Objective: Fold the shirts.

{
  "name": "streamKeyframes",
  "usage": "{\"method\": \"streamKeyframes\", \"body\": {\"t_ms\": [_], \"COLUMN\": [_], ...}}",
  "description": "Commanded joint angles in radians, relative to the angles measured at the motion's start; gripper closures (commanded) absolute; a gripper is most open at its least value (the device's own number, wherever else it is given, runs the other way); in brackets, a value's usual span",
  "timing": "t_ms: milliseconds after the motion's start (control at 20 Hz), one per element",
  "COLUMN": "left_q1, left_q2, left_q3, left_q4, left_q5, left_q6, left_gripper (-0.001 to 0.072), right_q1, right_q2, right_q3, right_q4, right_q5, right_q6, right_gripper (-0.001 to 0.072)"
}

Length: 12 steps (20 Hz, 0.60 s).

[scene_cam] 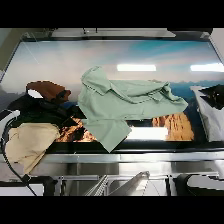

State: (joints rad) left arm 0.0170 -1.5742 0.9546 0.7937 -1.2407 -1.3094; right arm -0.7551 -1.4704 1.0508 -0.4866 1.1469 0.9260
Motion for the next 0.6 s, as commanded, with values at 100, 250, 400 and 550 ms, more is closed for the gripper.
{"method": "streamKeyframes", "body": {"t_ms": [100,250,400,550], "left_q1": [-0.065,-0.124,-0.162,-0.146], "left_q2": [0.001,0.002,0.002,0.002], "left_q3": [-0.03,-0.029,-0.03,-0.03], "left_q4": [-0.008,-0.037,-0.024,-0.024], "left_q5": [0.217,0.27,0.261,0.217], "left_q6": [0.0,0.003,0.027,0.027], "left_gripper": [0.0015,0.021,0.0385,0.0387], "right_q1": [-0.001,-0.002,-0.002,-0.002], "right_q2": [-0.001,-0.001,-0.001,-0.023], "right_q3": [0.001,0.001,0.001,0.016], "right_q4": [0.001,0.001,0.0,-0.012], "right_q5": [0.011,0.009,0.002,0.004], "right_q6": [0.001,0.001,-0.022,-0.075], "right_gripper": [0.0275,0.0275,0.0275,0.0275]}}
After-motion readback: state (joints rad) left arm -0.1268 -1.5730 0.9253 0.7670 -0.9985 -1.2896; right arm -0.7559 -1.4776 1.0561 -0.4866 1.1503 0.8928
